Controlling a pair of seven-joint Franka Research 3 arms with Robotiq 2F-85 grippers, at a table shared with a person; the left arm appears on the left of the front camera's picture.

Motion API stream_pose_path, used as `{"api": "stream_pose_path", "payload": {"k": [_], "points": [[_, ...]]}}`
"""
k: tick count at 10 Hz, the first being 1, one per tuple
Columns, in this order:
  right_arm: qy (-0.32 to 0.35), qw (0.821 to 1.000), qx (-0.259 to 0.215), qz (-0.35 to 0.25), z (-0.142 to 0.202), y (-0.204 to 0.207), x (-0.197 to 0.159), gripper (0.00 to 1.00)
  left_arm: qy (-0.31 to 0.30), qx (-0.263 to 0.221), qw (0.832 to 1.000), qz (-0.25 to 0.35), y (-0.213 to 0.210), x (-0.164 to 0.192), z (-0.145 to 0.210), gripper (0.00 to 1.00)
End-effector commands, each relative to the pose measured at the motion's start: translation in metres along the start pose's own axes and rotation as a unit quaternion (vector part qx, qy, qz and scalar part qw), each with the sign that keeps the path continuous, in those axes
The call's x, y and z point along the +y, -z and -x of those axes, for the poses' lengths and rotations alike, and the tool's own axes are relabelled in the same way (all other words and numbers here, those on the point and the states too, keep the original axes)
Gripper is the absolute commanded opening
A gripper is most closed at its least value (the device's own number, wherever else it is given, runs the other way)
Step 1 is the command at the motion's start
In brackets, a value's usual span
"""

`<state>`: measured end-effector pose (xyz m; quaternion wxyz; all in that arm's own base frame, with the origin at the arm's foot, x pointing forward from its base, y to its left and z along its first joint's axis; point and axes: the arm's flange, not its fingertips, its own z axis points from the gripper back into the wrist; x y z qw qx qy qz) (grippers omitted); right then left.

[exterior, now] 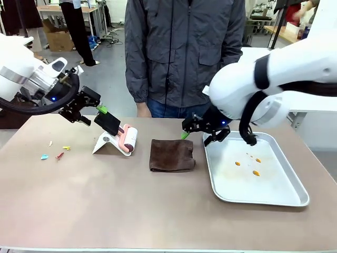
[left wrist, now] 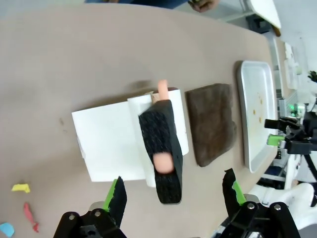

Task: Clean the surface of the table.
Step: Hold the Lint Roller with your left hand and the towel with your right hand.

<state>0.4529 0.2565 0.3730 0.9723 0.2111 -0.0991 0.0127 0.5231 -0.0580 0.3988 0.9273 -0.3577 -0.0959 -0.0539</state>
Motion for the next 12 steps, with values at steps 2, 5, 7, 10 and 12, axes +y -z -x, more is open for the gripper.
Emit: {"api": "stream_pose_path", "payload": {"k": [2,5,7,10,12], "points": [[-0.002,0.999,0.004,0.044,-0.019,0.034,0.037,1.0,-0.03,0.004,1.0,-0.009,0.006,0.0,-0.012,1.0],[-0.011,0.995,0.018,0.1,-0.033,0.068,0.042,1.0,-0.036,0.013,0.999,0.001,0.012,0.005,-0.013,1.0],[-0.02,0.989,0.019,0.147,-0.035,0.084,0.048,1.0,-0.035,0.011,0.999,0.008,0.01,0.01,-0.013,1.0],[-0.005,0.979,0.033,0.199,-0.036,0.1,0.05,1.0,-0.035,0.012,0.999,0.011,0.011,0.011,-0.013,1.0],[0.001,0.978,0.044,0.206,-0.036,0.103,0.051,1.0,-0.032,0.011,0.999,0.018,0.012,0.012,-0.014,1.0]]}}
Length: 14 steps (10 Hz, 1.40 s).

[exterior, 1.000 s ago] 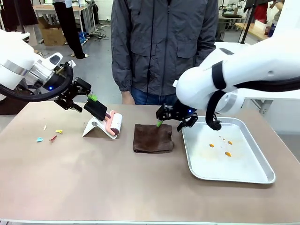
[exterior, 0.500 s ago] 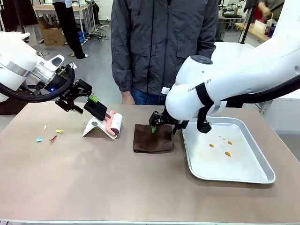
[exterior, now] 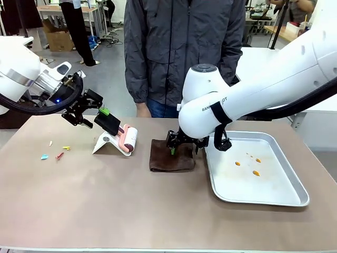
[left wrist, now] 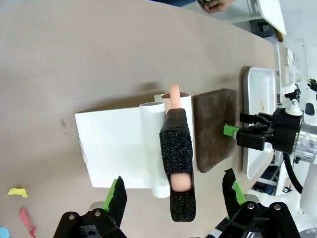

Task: Clean the surface of the table.
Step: Hold the Lint Roller with your left hand and the towel with your right hand.

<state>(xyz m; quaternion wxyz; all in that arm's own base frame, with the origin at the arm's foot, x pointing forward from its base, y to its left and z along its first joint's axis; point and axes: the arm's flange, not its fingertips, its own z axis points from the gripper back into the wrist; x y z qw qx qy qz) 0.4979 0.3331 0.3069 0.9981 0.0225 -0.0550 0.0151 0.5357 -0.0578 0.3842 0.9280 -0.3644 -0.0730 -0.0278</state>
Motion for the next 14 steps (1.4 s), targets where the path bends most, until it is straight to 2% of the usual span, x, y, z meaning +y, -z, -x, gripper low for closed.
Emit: {"api": "stream_pose_path", "payload": {"k": [1,4,5,6,7,8,9,10,11,12,13,14], "points": [[0.018,1.0,0.001,0.02,-0.0066,0.0001,0.0117,1.0,0.002,-0.001,1.0,0.017,0.0004,-0.0002,-0.005,1.0],[0.029,0.999,0.005,0.028,-0.007,0.0048,0.0117,1.0,0.006,-0.005,1.0,0.021,0.0013,0.0003,-0.006,1.0],[0.033,0.999,0.003,0.03,-0.0073,0.0054,0.0116,1.0,0.005,-0.009,1.0,0.025,0.0019,0.0001,-0.0071,0.94],[0.035,0.999,0.005,0.028,-0.0075,0.0056,0.0116,0.7,0.005,-0.022,0.999,0.033,0.0013,-0.0009,-0.0071,0.44],[0.041,0.999,0.01,0.026,-0.0076,0.0062,0.012,0.4,0.005,-0.023,0.999,0.034,0.001,-0.0013,-0.0082,0.36],[0.041,0.999,0.012,0.023,-0.0072,0.0065,0.0123,0.1,0.005,-0.02,0.999,0.033,0.002,-0.0015,-0.0086,0.0],[0.041,0.999,0.013,0.021,-0.0074,0.0069,0.0125,0.0,0.005,-0.019,0.999,0.031,0.0039,-0.0017,-0.0091,0.0],[0.041,0.999,0.014,0.018,-0.0075,0.0069,0.0124,0.0,0.006,-0.018,0.999,0.031,0.0044,-0.0015,-0.0093,0.0],[0.041,0.999,0.014,0.016,-0.0076,0.0075,0.0132,0.0,0.006,-0.018,0.999,0.032,0.0048,-0.0014,-0.0096,0.14],[0.041,0.999,0.015,0.016,-0.0076,0.0078,0.0134,0.03,0.007,-0.019,0.999,0.033,0.005,-0.0018,-0.0097,0.04],[0.041,0.999,0.018,0.016,-0.0077,0.0088,0.013,0.0,0.007,-0.019,0.999,0.034,0.0058,-0.0018,-0.01,0.0],[0.042,0.999,0.018,0.015,-0.0077,0.009,0.0128,0.0,0.007,-0.023,0.999,0.036,0.0053,-0.002,-0.0099,0.0]]}}
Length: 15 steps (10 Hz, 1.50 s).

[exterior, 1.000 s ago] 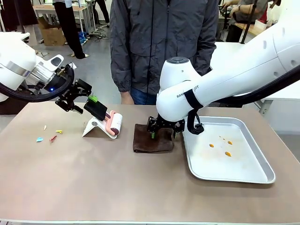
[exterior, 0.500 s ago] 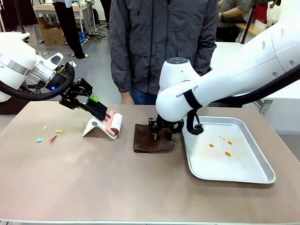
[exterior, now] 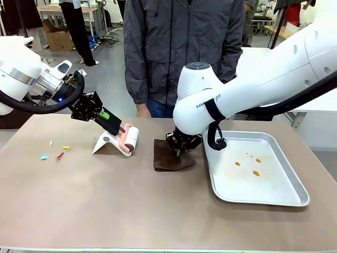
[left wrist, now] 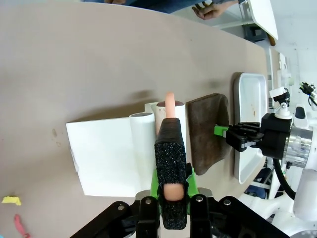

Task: Clean the surface of the table.
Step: Hold the Lint Roller with your left hand and the towel with your right hand.

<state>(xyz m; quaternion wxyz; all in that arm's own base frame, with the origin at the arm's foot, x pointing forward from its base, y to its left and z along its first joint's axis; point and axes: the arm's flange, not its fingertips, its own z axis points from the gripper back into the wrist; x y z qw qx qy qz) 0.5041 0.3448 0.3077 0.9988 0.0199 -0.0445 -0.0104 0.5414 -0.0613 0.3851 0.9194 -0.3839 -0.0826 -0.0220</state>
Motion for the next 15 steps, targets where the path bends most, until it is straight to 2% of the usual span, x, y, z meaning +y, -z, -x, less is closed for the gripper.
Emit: {"api": "stream_pose_path", "payload": {"k": [1,6,7,9,10,11,12,13,14,15], "points": [[0.016,1.0,0.008,0.012,-0.002,0.009,0.002,0.0,0.012,-0.011,1.0,0.022,0.002,0.0,-0.003,0.0],[0.025,1.0,0.01,-0.011,-0.003,0.004,-0.005,0.0,0.02,-0.02,0.999,0.043,-0.004,-0.006,0.003,0.0],[0.036,0.999,0.006,-0.034,-0.004,-0.003,-0.015,0.0,0.02,-0.03,0.997,0.062,-0.009,-0.007,0.007,0.0],[0.043,0.986,-0.019,-0.159,-0.007,-0.029,-0.046,0.0,0.033,-0.04,0.993,0.107,-0.03,-0.011,0.02,0.0],[0.046,0.973,-0.012,-0.224,-0.006,-0.038,-0.06,0.0,0.037,-0.039,0.99,0.131,-0.041,-0.011,0.028,0.0],[0.031,0.95,-0.01,-0.309,-0.001,-0.047,-0.074,0.0,0.034,-0.051,0.988,0.139,-0.054,-0.009,0.035,0.0],[0.014,0.926,-0.018,-0.378,0.001,-0.051,-0.089,0.0,0.028,-0.066,0.985,0.156,-0.071,-0.004,0.044,0.0],[0.006,0.899,-0.007,-0.438,0.004,-0.053,-0.102,0.0,0.028,-0.066,0.981,0.183,-0.088,0.002,0.055,0.0],[-0.004,0.866,0.004,-0.5,0.008,-0.056,-0.113,0.0,0.03,-0.067,0.975,0.21,-0.104,0.009,0.066,0.0],[-0.028,0.823,0.013,-0.567,0.015,-0.059,-0.123,0.0,0.011,-0.09,0.972,0.215,-0.118,0.018,0.076,0.0]]}}
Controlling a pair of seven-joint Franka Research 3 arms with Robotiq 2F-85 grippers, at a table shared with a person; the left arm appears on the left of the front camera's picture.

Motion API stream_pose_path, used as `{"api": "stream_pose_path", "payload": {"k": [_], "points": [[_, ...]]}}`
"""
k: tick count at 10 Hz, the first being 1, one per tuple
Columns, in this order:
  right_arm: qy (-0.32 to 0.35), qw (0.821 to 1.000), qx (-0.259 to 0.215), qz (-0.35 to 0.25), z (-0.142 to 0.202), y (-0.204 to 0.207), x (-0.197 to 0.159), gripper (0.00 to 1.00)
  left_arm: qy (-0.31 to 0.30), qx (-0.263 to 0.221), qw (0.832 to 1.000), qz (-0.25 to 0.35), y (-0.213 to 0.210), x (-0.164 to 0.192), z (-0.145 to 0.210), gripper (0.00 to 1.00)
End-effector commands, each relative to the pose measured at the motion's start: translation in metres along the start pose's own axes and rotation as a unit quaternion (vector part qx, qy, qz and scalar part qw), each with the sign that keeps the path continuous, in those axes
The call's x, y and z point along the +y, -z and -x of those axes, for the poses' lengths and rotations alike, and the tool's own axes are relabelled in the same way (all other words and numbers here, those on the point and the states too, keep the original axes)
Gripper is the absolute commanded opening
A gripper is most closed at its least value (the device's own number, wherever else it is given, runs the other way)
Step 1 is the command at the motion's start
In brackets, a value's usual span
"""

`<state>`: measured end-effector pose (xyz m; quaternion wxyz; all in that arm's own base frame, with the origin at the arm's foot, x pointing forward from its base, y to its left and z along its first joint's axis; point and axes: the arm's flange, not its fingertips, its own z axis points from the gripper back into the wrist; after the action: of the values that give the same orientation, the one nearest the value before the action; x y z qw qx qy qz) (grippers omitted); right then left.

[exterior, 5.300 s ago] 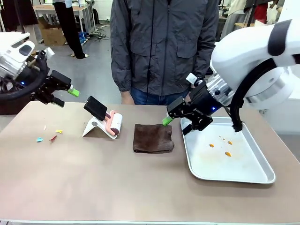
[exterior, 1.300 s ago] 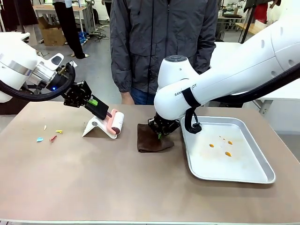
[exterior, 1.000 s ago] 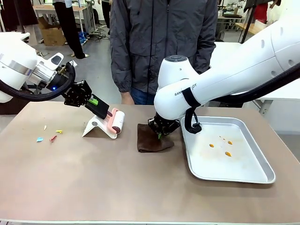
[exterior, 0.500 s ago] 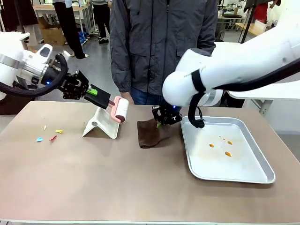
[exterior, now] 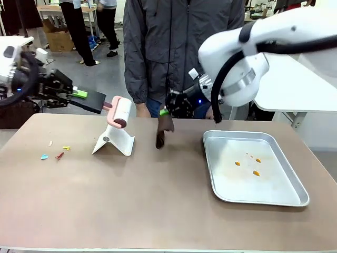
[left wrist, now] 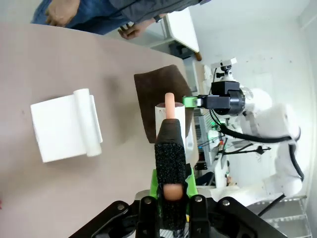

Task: Clean the surface of the table.
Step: Hold the Lint Roller with your left hand and the towel with your right hand.

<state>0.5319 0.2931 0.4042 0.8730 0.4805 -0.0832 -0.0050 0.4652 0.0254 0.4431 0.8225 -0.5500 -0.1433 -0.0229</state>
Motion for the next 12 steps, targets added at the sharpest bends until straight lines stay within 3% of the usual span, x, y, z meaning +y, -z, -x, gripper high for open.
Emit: {"api": "stream_pose_path", "payload": {"k": [1,3,5,7,8,12], "points": [[-0.001,0.975,0.087,-0.205,0.057,-0.059,-0.079,0.0,-0.006,-0.03,0.998,0.05,-0.029,0.006,0.024,0.0],[0.058,0.954,0.107,-0.273,0.074,-0.093,-0.091,0.0,-0.029,-0.048,0.996,0.074,-0.06,0.014,0.042,0.0],[0.084,0.952,0.096,-0.277,0.097,-0.144,-0.1,0.0,-0.034,-0.081,0.992,0.095,-0.1,0.022,0.065,0.0],[0.073,0.961,0.037,-0.262,0.135,-0.209,-0.109,0.0,-0.068,-0.105,0.988,0.092,-0.133,0.042,0.082,0.0],[0.074,0.967,0.016,-0.242,0.15,-0.238,-0.108,0.0,-0.072,-0.086,0.989,0.094,-0.143,0.051,0.088,0.0],[0.134,0.971,-0.086,-0.181,0.176,-0.343,-0.135,0.0,-0.023,-0.106,0.979,0.175,-0.204,0.056,0.125,0.0]]}}
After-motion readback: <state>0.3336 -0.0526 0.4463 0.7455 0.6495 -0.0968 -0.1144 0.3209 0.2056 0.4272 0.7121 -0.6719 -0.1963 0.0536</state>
